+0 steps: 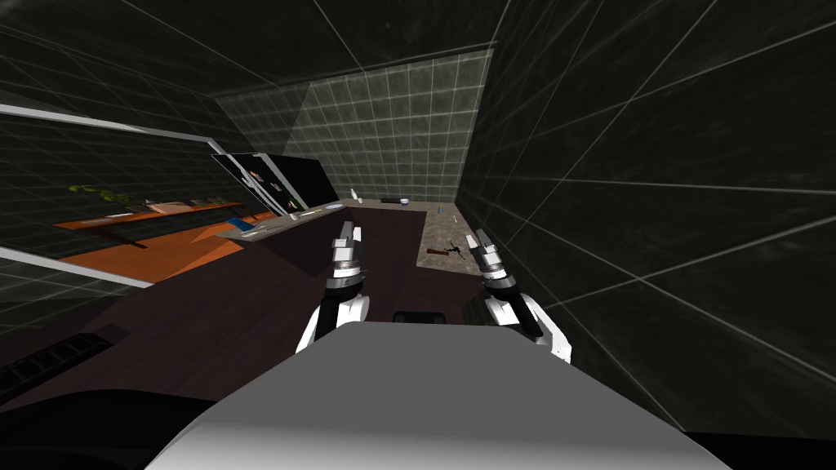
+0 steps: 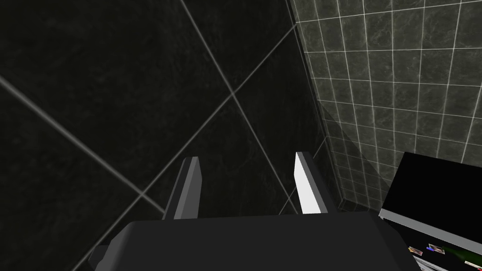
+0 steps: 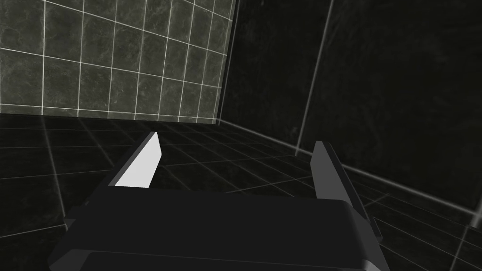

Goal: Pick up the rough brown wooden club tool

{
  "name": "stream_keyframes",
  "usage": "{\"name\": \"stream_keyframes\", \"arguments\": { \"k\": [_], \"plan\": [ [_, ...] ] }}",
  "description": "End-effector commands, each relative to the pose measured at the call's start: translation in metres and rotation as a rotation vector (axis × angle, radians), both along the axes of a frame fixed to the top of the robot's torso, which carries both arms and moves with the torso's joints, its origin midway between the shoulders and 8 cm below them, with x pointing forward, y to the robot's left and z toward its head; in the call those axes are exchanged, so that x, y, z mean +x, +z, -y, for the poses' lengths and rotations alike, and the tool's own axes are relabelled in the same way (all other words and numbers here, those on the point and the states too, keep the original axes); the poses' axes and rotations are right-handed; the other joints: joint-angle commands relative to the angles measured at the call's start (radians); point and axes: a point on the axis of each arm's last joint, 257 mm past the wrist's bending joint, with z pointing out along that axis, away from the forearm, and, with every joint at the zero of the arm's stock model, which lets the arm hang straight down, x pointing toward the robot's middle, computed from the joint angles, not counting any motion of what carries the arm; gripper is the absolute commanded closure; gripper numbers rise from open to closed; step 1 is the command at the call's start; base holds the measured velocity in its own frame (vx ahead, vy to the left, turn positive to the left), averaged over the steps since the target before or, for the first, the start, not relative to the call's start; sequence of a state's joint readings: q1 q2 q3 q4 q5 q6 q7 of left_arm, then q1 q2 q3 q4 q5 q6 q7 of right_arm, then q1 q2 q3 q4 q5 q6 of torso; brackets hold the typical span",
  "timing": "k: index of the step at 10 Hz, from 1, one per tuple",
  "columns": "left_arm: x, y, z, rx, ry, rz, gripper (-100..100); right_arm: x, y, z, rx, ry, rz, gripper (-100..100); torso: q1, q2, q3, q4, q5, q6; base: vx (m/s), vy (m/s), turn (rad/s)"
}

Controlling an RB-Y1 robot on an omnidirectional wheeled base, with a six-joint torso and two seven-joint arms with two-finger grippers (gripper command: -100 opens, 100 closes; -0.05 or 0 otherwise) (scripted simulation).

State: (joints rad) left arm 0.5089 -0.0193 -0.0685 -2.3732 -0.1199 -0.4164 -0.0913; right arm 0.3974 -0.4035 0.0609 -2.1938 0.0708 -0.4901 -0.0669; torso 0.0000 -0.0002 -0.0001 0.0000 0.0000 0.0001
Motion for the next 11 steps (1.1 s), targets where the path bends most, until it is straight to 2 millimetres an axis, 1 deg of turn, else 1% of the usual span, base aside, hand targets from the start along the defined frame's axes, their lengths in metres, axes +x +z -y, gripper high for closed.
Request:
{"name": "stream_keyframes", "arguments": {
  "k": [1,7,8,9,11],
  "plan": [
    [0.0,0.0,0.0,0.0,0.0,0.0,0,-0.0003,-0.0004,-0.0008,-0.004,0.002,0.0,-100,0.0,0.0,0.0,0.0,0.0,0.0,0.0,0.0,0.0],
    [0.0,0.0,0.0,0.0,0.0,0.0,0,-0.0003,-0.0004,-0.0008,-0.004,0.002,0.0,-100,0.0,0.0,0.0,0.0,0.0,0.0,0.001,0.0,0.002],
    [0.0,0.0,0.0,0.0,0.0,0.0,0,-0.0004,0.0044,-0.0042,-0.048,0.008,0.031,-100,0.0,0.0,0.0,0.0,0.0,0.0,0.039,0.031,0.145],
    [0.0,0.0,0.0,0.0,0.0,0.0,0,-0.0004,0.0045,-0.0061,-0.07,0.012,0.041,-100,0.002,-0.002,-0.001,0.0,0.0,-0.001,0.06,0.046,0.212],
    [0.0,0.0,0.0,0.0,0.0,0.0,0,-0.0004,0.0045,-0.0061,-0.07,0.012,0.041,-100,0.002,-0.003,-0.002,-0.001,0.001,0.0,0.024,0.018,0.084]
  ]
}}
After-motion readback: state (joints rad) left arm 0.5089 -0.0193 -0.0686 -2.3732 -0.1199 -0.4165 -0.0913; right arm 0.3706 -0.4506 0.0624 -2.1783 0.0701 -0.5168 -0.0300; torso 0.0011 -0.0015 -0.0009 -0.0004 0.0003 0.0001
